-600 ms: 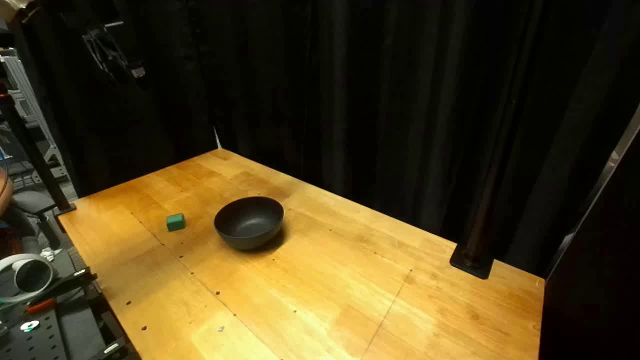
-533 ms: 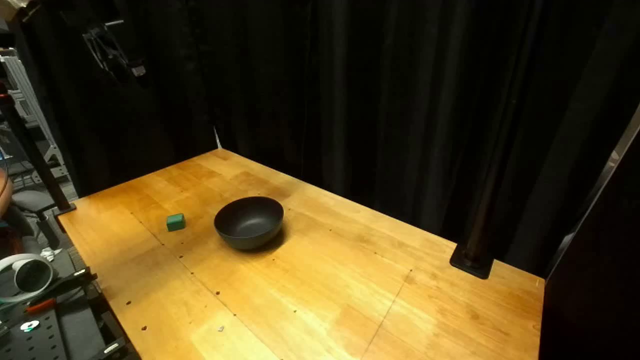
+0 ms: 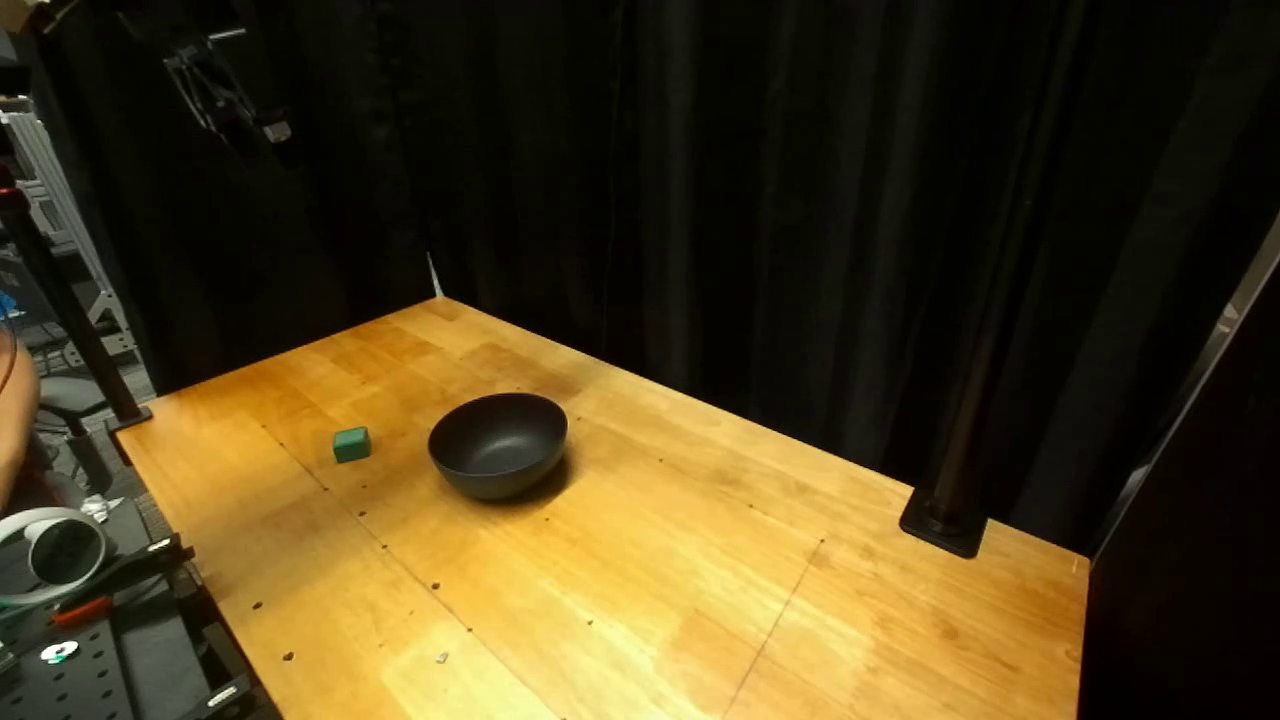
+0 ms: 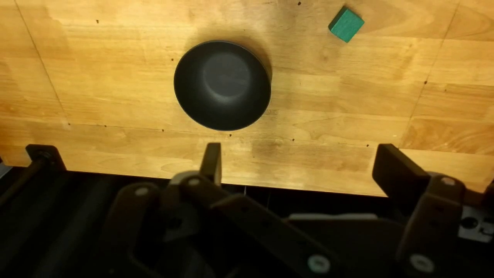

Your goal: Put the green block inside the black bowl

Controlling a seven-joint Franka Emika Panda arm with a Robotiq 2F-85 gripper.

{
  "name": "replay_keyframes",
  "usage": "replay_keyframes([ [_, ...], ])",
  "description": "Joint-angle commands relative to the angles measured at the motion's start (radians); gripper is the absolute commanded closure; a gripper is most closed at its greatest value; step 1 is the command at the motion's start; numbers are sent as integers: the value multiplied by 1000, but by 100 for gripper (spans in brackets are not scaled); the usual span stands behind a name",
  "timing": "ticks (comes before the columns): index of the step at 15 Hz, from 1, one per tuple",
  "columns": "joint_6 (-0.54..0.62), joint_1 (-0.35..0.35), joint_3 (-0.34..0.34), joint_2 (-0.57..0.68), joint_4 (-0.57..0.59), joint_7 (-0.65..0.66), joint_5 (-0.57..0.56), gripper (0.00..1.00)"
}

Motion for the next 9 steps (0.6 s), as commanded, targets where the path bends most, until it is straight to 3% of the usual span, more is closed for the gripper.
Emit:
replay_keyframes([
  [1, -5, 12, -2, 45, 23, 30, -19, 0],
  [9, -20, 23, -21, 35, 3, 13, -9, 0],
])
